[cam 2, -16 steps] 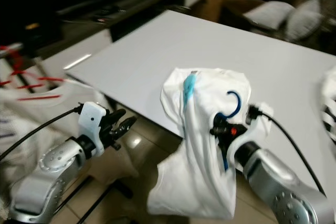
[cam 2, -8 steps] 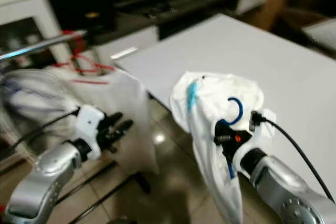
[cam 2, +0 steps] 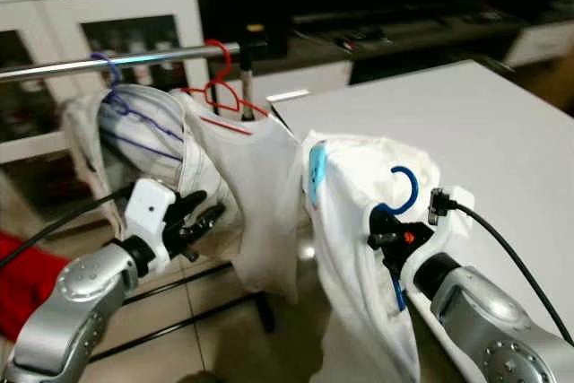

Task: Hang hanger

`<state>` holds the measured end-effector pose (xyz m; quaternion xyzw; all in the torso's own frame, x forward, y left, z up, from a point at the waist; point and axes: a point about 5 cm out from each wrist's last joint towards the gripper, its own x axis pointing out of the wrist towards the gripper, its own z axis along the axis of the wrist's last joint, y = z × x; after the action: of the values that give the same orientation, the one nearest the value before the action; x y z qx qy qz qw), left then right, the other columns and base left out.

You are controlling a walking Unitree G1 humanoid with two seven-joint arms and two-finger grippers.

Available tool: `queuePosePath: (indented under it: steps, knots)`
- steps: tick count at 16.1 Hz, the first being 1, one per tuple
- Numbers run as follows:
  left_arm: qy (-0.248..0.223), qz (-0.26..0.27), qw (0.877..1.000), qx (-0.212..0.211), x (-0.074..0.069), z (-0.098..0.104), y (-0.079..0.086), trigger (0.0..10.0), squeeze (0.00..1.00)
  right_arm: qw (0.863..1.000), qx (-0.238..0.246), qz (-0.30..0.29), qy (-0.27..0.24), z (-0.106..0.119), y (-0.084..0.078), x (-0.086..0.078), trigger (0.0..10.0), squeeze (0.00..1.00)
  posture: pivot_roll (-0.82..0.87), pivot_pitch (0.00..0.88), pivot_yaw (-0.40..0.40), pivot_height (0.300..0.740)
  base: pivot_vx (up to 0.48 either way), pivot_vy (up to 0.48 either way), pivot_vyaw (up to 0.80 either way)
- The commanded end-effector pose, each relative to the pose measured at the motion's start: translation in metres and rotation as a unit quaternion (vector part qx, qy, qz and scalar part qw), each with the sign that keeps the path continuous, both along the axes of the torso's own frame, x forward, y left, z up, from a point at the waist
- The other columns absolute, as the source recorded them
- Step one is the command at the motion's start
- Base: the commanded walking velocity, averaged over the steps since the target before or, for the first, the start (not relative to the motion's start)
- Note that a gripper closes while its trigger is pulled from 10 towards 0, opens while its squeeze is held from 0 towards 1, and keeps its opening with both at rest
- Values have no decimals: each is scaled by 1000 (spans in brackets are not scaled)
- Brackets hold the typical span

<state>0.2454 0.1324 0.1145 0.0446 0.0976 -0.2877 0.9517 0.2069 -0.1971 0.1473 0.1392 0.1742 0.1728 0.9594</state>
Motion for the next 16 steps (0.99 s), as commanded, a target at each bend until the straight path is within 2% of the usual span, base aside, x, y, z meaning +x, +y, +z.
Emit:
queuePosePath:
  steps: [1, 4, 6, 8, 16]
  knots:
    - [-12, -12, 1000, -1, 0, 5, -6, 10000, 0, 1000, -6, -9, -9, 4, -5, 1, 10000, 0, -111, 0, 17, 740, 0, -480, 800]
    - [-11, -14, 1000, 1, 0, 5, -6, 10000, 0, 1000, -8, -9, -11, 5, -7, 0, 10000, 0, -109, 0, 18, 740, 0, -457, 800]
    - [-1, -5, 1000, -8, 0, 3, -4, 10000, 0, 1000, -13, 0, -17, 6, -6, -1, 10000, 0, -109, 0, 18, 740, 0, 0, 800]
    - [-15, 6, 1000, 0, 4, 6, 0, 10000, 0, 1000, 9, 13, -23, 8, 0, -2, 10000, 0, -106, 0, 16, 740, 0, 0, 0]
    - [-15, 2, 1000, -1, 7, 8, 0, 10000, 0, 1000, 20, 5, -14, 0, 11, 1, 10000, 0, -96, 0, 17, 740, 0, 0, 0]
